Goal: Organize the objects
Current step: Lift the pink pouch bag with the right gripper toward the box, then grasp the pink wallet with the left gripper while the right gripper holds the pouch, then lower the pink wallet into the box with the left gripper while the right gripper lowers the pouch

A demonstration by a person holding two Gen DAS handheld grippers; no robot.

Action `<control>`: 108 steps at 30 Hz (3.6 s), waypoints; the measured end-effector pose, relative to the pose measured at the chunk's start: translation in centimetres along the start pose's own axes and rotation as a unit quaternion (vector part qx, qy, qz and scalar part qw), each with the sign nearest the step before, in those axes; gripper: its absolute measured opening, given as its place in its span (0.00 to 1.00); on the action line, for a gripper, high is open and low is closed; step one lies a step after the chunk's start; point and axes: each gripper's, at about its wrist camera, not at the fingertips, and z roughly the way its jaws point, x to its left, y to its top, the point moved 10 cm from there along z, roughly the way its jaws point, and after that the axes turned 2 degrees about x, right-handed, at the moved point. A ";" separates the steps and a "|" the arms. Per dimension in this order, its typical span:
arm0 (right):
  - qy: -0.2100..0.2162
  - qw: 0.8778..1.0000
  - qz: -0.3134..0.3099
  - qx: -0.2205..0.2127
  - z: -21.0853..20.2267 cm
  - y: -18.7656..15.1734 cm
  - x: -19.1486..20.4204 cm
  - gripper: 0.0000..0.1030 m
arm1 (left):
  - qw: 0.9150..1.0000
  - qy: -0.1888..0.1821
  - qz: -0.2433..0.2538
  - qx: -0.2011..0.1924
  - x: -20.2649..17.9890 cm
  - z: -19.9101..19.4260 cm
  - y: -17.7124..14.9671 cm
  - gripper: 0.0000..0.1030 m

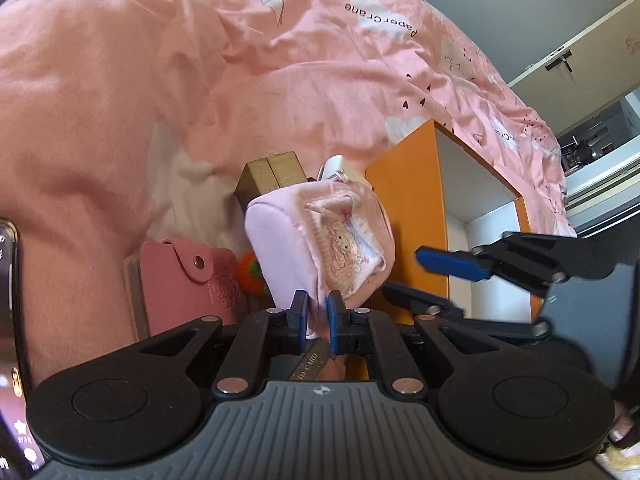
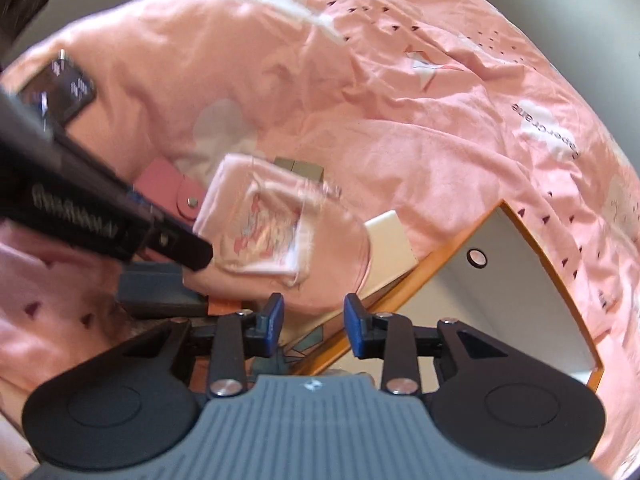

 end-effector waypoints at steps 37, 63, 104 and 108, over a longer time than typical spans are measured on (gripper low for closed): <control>0.067 0.937 0.303 0.163 6.7 3.3 0.9 0.59 | 0.899 0.098 0.370 0.213 3.0 3.9 3.2 0.51; 0.145 0.973 0.172 0.051 -2.7 1.9 2.1 0.35 | 0.896 0.102 0.284 0.324 4.4 4.5 -0.8 0.34; 0.094 0.972 0.202 -0.069 -11.2 -13.9 -12.7 0.29 | 0.973 -0.169 0.145 0.067 -19.8 1.7 -2.5 0.20; 0.139 0.957 0.233 -0.102 -11.4 -15.4 -14.0 0.29 | 0.975 -0.178 0.106 0.084 -19.5 4.4 -3.6 0.19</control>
